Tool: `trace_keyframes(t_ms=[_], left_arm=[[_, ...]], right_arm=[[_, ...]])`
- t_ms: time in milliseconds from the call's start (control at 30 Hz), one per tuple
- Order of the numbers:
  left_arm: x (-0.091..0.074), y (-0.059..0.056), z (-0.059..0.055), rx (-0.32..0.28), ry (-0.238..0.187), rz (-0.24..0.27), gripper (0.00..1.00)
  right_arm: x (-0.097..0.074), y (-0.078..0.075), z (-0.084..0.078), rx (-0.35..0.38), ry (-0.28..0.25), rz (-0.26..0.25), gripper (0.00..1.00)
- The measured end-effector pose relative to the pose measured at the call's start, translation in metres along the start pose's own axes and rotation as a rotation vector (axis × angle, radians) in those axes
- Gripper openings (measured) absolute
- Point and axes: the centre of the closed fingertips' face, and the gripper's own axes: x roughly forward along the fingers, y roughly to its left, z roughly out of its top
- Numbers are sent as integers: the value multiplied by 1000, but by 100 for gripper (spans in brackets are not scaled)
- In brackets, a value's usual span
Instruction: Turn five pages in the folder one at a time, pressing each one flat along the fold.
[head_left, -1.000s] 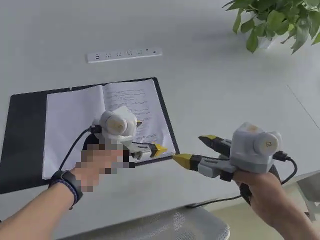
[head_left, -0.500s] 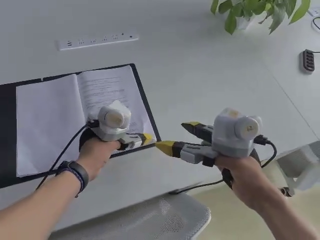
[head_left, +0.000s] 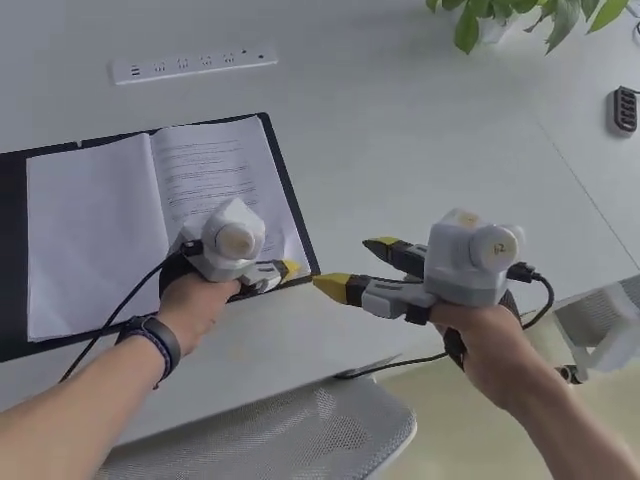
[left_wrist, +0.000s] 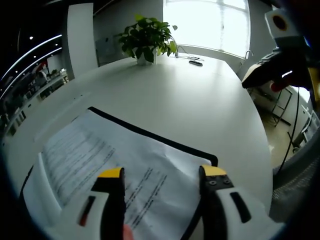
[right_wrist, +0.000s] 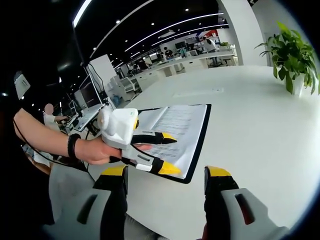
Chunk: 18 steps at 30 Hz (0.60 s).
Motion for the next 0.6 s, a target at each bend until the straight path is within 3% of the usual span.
trace_keyframes(t_ms=[400, 600], left_arm=[[-2, 5, 1, -12, -8, -4, 54], [-2, 6, 1, -14, -9, -8, 53]], right_arm=[[18, -3, 0, 20, 3, 34, 58], [39, -12, 7, 51, -4, 56, 54]])
